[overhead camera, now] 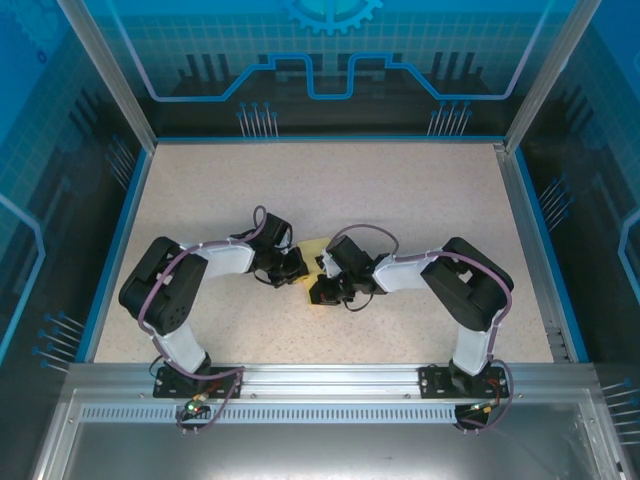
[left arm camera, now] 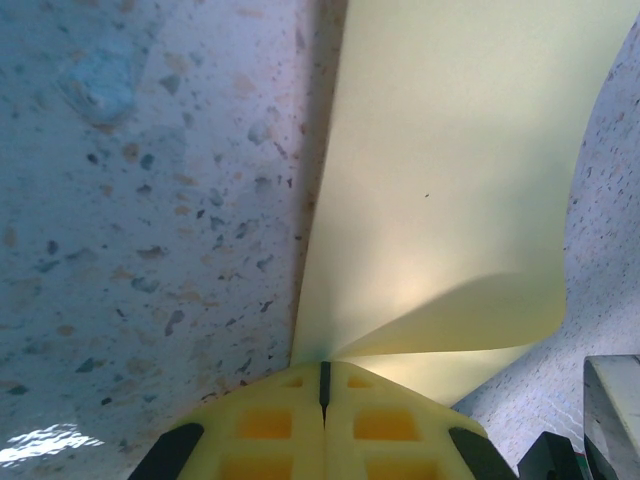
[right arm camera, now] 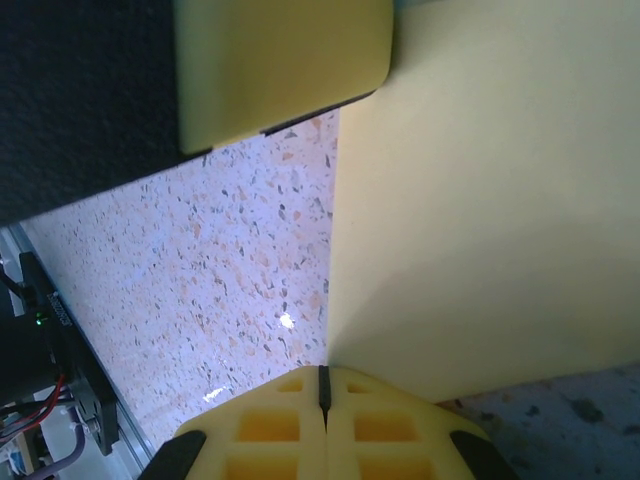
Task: Fold a paper plane with a square sheet of paper (pick it up from the middle)
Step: Third fold the triangle at the center of the table.
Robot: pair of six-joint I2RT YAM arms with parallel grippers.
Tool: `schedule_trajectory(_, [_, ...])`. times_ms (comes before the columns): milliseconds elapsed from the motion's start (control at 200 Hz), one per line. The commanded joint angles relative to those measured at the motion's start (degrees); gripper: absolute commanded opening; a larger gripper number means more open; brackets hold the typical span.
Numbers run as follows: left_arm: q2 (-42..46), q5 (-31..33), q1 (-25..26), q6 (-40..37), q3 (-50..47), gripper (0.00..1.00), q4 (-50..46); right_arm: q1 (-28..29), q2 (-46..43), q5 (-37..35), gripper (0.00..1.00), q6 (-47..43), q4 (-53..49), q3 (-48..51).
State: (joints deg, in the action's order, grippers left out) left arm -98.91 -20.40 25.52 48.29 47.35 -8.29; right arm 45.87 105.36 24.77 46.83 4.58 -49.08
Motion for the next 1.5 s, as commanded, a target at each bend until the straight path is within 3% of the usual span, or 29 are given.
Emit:
schedule_trajectory(0, [-2.0, 3.6, 0.6, 0.3, -1.9, 0.00, -3.9, 1.7, -0.1, 2.1, 0.00, -2.0, -2.2, 0.1])
schedule_trajectory(715, [-2.0, 3.9, 0.6, 0.2, -1.7, 0.00, -4.2, 2.4, -5.0, -3.3, 0.00, -3.8, -5.0, -0.5])
schedule_trajectory(965, [-1.8, 3.7, 0.6, 0.3, -1.6, 0.00, -4.3, 3.6, -0.1, -2.1, 0.00, -3.7, -5.0, -4.8])
schedule_trajectory(1296, [-1.8, 3.9, 0.5, 0.2, -1.6, 0.00, -4.2, 3.6, 3.0, -2.9, 0.00, -2.7, -5.3, -3.4])
schedule_trajectory(1496, [-1.8, 4.0, 0.6, 0.2, -1.7, 0.00, -4.4, 1.6, -3.5, -2.4, 0.00, -2.1, -3.7, -2.1])
